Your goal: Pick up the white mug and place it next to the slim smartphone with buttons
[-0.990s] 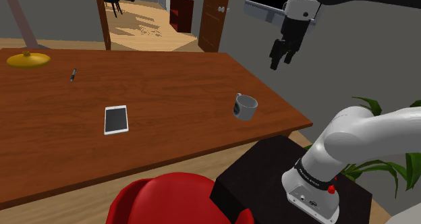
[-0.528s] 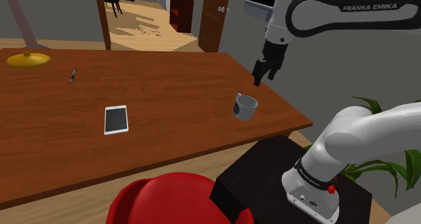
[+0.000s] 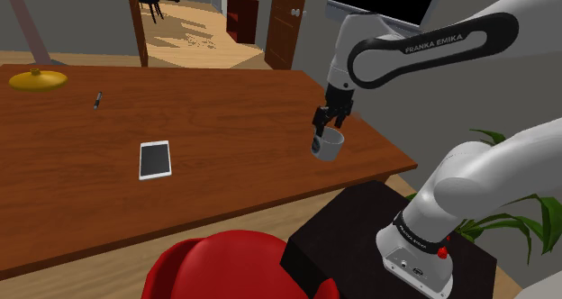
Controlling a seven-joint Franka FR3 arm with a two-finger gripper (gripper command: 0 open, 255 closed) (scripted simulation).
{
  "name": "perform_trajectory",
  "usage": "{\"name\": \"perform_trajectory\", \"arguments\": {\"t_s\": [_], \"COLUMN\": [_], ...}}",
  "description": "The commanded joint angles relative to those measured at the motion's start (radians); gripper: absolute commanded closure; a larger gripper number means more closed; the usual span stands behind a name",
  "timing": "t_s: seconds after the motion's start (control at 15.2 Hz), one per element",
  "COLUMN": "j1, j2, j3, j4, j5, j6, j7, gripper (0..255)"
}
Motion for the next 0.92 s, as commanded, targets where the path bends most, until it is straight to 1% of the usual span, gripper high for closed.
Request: {"name": "perform_trajectory", "arguments": {"t_s": [0.0, 0.53, 0.86], "j1": [0.002, -0.003, -0.003], "j2": [0.072, 0.153, 0.159], "j3": [0.008, 0.011, 0.012], "j4": [-0.009, -0.063, -0.067], "j5": [0.006, -0.001, -0.002], "j6": [0.085, 0.220, 0.229], "j7": [0.014, 0.023, 0.023], "gripper": [0, 0, 0]}}
